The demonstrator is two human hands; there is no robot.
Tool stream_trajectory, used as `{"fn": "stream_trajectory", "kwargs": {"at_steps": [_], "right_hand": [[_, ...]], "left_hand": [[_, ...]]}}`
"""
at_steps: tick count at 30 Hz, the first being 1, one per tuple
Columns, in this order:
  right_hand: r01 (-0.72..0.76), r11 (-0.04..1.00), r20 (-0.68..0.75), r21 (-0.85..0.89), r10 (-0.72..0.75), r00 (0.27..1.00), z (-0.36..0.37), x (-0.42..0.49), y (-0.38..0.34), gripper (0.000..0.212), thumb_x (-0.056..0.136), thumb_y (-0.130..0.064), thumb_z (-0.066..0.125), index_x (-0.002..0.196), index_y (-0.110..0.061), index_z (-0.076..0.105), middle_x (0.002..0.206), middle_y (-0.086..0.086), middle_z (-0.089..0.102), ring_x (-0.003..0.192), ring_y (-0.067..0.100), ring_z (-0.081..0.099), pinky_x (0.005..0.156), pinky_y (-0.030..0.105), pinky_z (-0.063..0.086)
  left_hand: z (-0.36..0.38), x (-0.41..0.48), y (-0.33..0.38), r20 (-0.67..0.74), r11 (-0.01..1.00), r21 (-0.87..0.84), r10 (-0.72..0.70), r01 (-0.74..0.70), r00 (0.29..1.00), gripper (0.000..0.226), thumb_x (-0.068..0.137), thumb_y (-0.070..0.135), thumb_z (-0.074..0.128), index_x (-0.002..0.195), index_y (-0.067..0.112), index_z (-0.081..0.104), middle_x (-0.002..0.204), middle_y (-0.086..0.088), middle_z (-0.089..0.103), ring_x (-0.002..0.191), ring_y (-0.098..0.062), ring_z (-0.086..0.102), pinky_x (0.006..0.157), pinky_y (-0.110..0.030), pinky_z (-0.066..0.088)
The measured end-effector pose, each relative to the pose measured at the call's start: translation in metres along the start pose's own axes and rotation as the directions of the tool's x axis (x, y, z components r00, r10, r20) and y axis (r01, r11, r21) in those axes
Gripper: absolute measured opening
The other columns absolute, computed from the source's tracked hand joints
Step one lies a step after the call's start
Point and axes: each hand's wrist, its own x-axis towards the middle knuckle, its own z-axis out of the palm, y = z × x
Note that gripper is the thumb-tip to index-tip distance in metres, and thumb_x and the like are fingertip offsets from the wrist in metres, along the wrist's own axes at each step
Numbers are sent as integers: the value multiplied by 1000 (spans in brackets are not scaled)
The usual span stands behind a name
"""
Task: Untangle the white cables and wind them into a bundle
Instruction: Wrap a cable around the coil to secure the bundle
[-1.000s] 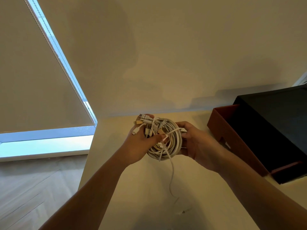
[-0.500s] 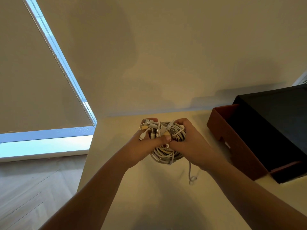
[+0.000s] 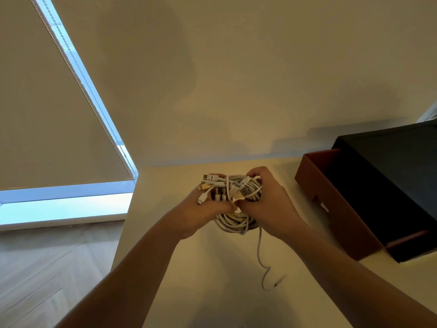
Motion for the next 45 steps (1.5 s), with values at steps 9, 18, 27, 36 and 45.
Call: {"fn": "stream_trajectory", "kwargs": {"at_steps": [9, 18, 27, 36, 45], "right_hand": [[-14, 994, 30, 112, 11, 999, -2, 1, -4, 40, 78, -8, 74, 105, -20, 47, 90, -1, 65, 78, 11, 66, 68, 33, 57], [-511, 661, 393, 550, 336, 856, -13, 2, -5, 24, 96, -9, 41, 118, -7, 51, 100, 20, 65, 79, 27, 64, 68, 36, 56], [-491, 789, 552, 369, 239, 799, -18, 9, 12, 47, 83, 11, 61, 124, -8, 49, 98, 17, 68, 84, 24, 66, 77, 36, 56], [272, 857, 301, -437, -145, 942, -29, 17, 1, 32, 79, -11, 71, 93, -28, 48, 75, -12, 61, 65, 8, 57, 54, 22, 46], [108, 825, 200, -555, 6, 980, -36, 42, 41, 12, 90, -11, 57, 85, -20, 60, 81, -8, 64, 64, 3, 54, 55, 13, 38]], "left_hand": [[11, 3, 5, -253, 993, 114, 16, 14, 967, 24, 84, 7, 67, 96, 28, 63, 85, 10, 71, 82, -2, 67, 72, -18, 52], [-4, 3, 2, -178, 954, 298, 95, -38, 979, 28, 81, 18, 69, 107, 24, 62, 97, 6, 71, 95, -9, 67, 87, -32, 52], [-1, -3, 9, 61, 930, 342, 119, -132, 991, 32, 86, -5, 63, 96, 25, 54, 88, 6, 64, 80, 7, 61, 75, -11, 48], [-4, -2, -3, 108, 942, 334, -30, -8, 994, 26, 91, 13, 64, 116, 20, 62, 109, 5, 67, 105, -4, 61, 94, -20, 47], [-1, -9, 0, 200, 965, 256, 6, -58, 980, 23, 86, 21, 68, 105, 28, 58, 101, 4, 63, 102, -14, 60, 96, -31, 48]]}}
